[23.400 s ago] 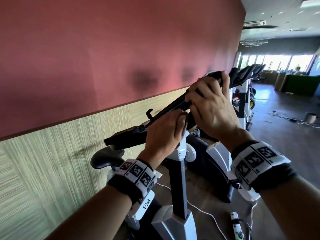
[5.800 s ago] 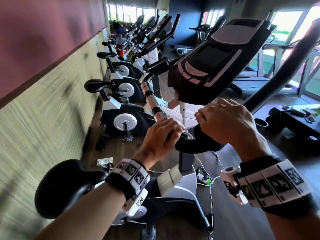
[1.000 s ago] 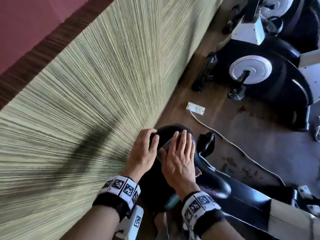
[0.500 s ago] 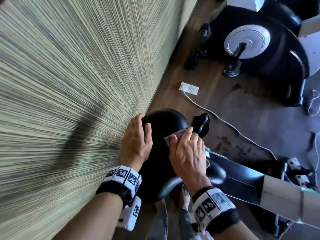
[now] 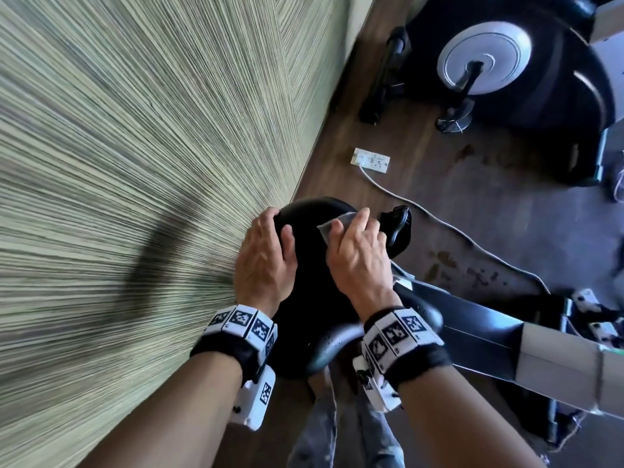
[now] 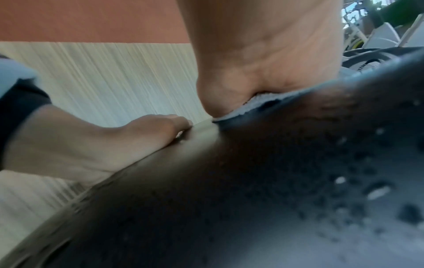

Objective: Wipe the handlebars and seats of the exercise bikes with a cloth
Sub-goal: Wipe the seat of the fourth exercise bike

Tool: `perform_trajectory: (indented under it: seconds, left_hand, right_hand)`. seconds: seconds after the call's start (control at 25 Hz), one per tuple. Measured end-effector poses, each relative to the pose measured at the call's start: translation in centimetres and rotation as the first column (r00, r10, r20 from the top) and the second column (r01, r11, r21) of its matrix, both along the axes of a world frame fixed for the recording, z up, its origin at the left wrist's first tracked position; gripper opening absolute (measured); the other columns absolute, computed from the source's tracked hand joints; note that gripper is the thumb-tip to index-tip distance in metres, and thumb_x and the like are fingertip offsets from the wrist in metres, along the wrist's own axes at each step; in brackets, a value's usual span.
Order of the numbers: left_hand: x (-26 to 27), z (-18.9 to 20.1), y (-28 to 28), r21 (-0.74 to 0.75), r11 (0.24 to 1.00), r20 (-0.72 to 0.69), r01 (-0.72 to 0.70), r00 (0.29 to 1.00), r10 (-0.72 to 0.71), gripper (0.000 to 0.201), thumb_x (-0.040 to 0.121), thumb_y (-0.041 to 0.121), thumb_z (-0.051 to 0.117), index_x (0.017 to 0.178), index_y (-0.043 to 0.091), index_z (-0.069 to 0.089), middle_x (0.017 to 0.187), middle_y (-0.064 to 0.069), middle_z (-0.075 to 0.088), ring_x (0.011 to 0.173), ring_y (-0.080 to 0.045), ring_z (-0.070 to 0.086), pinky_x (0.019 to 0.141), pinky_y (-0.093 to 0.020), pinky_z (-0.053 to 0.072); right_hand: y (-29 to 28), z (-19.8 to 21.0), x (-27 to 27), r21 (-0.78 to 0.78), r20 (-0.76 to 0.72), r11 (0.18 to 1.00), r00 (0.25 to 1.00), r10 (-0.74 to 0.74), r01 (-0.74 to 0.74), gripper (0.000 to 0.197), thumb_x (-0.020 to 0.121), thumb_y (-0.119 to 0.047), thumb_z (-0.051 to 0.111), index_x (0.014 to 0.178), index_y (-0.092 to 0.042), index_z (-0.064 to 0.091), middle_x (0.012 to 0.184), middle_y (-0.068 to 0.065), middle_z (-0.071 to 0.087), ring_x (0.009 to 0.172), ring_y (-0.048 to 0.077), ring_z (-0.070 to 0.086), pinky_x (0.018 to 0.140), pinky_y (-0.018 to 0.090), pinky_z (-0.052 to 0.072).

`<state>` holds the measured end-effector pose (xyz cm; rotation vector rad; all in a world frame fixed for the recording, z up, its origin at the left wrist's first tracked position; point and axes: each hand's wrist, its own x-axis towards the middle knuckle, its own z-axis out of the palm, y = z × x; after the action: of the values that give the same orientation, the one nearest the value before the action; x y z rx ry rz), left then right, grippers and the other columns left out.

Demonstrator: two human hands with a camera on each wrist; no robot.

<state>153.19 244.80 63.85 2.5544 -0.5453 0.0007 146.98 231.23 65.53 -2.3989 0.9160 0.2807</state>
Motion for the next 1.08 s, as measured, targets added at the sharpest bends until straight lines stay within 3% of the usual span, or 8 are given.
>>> perform_trajectory:
  seconds: [0.12, 0.24, 0.44, 0.56, 0.68, 0.76, 0.88, 1.08]
  left_hand:
    - [0.0, -0.2, 0.1, 0.005, 1.000, 0.036, -0.006, 0.999, 0.006, 0.032, 0.105, 0.026, 0.047, 0.129, 0.006, 0.054, 0.121, -0.011, 0.064, 0.110, -0.028, 0.062, 0.093, -0.038, 0.051]
    - [-0.1, -0.1, -0.2, 0.032, 0.999, 0.021, -0.024, 1.000, 0.023, 0.034, 0.105, 0.027, 0.045, 0.131, 0.007, 0.053, 0.123, -0.011, 0.064, 0.112, -0.027, 0.061, 0.093, -0.036, 0.050]
    - [0.0, -0.2, -0.1, 0.042, 0.999, 0.023, -0.022, 1.000, 0.021, 0.033, 0.106, 0.029, 0.043, 0.131, 0.010, 0.052, 0.122, -0.007, 0.064, 0.112, -0.023, 0.061, 0.094, -0.035, 0.051]
    - [-0.1, -0.2, 0.1, 0.033, 0.999, 0.032, -0.012, 0.999, 0.011, 0.034, 0.106, 0.029, 0.043, 0.132, 0.009, 0.052, 0.123, -0.008, 0.063, 0.113, -0.024, 0.061, 0.094, -0.035, 0.051]
    - [0.0, -0.3, -0.1, 0.056, 0.998, 0.040, -0.015, 0.999, 0.013, 0.034, 0.106, 0.028, 0.044, 0.133, 0.008, 0.052, 0.122, -0.009, 0.064, 0.112, -0.025, 0.061, 0.091, -0.036, 0.053]
    - [0.0, -0.3, -0.1, 0.073, 0.997, 0.045, -0.011, 0.999, 0.008, 0.036, 0.106, 0.029, 0.042, 0.133, 0.008, 0.052, 0.122, -0.009, 0.063, 0.112, -0.025, 0.061, 0.089, -0.038, 0.054]
    - [0.1, -0.3, -0.1, 0.068, 0.998, 0.039, -0.014, 0.999, 0.011, 0.036, 0.106, 0.029, 0.043, 0.134, 0.007, 0.052, 0.122, -0.011, 0.063, 0.112, -0.027, 0.061, 0.088, -0.040, 0.055]
    - [0.0, -0.1, -0.2, 0.079, 0.997, 0.048, -0.005, 0.999, 0.002, 0.034, 0.106, 0.025, 0.045, 0.132, 0.006, 0.052, 0.120, -0.012, 0.063, 0.110, -0.028, 0.061, 0.086, -0.040, 0.053]
  right_hand:
    - [-0.4, 0.9, -5.2, -0.128, 0.004, 0.989, 0.997, 0.077, -0.076, 0.058, 0.103, -0.053, 0.030, 0.124, -0.005, 0.054, 0.113, 0.018, 0.062, 0.105, 0.039, 0.061, 0.088, 0.046, 0.049]
    - [-1.4, 1.6, -9.8, -0.227, 0.026, 0.971, 0.996, 0.088, -0.080, 0.046, 0.098, -0.050, 0.035, 0.091, -0.010, 0.058, 0.088, 0.014, 0.064, 0.085, 0.039, 0.063, 0.072, 0.045, 0.051]
    - [-0.1, 0.2, -3.8, -0.116, -0.003, 0.992, 0.998, 0.056, -0.056, 0.056, 0.105, -0.049, 0.027, 0.124, -0.002, 0.052, 0.109, 0.019, 0.064, 0.101, 0.039, 0.063, 0.083, 0.045, 0.050]
    - [-1.1, 1.2, -9.5, -0.228, 0.047, 0.963, 0.986, 0.160, -0.145, 0.049, 0.099, -0.052, 0.034, 0.107, -0.011, 0.059, 0.095, 0.010, 0.063, 0.090, 0.034, 0.062, 0.072, 0.043, 0.051]
    - [-1.7, 1.2, -9.5, -0.219, -0.022, 0.973, 0.997, 0.067, -0.070, 0.044, 0.099, -0.047, 0.035, 0.096, -0.011, 0.060, 0.090, 0.014, 0.065, 0.087, 0.039, 0.063, 0.075, 0.046, 0.052]
    - [-1.3, 0.2, -5.0, -0.135, -0.069, 0.991, 0.998, -0.005, -0.004, 0.048, 0.102, -0.048, 0.028, 0.101, -0.010, 0.058, 0.096, 0.016, 0.069, 0.094, 0.039, 0.066, 0.083, 0.045, 0.050]
    - [-1.2, -0.2, -5.4, -0.146, -0.036, 0.981, 0.992, 0.124, -0.128, 0.059, 0.101, -0.053, 0.014, 0.111, -0.013, 0.055, 0.101, 0.009, 0.064, 0.096, 0.032, 0.065, 0.085, 0.041, 0.048]
    - [-2.1, 0.8, -10.7, -0.258, 0.039, 0.963, 0.995, 0.089, -0.076, 0.041, 0.098, -0.045, 0.035, 0.096, -0.013, 0.060, 0.091, 0.010, 0.064, 0.087, 0.035, 0.062, 0.074, 0.043, 0.051]
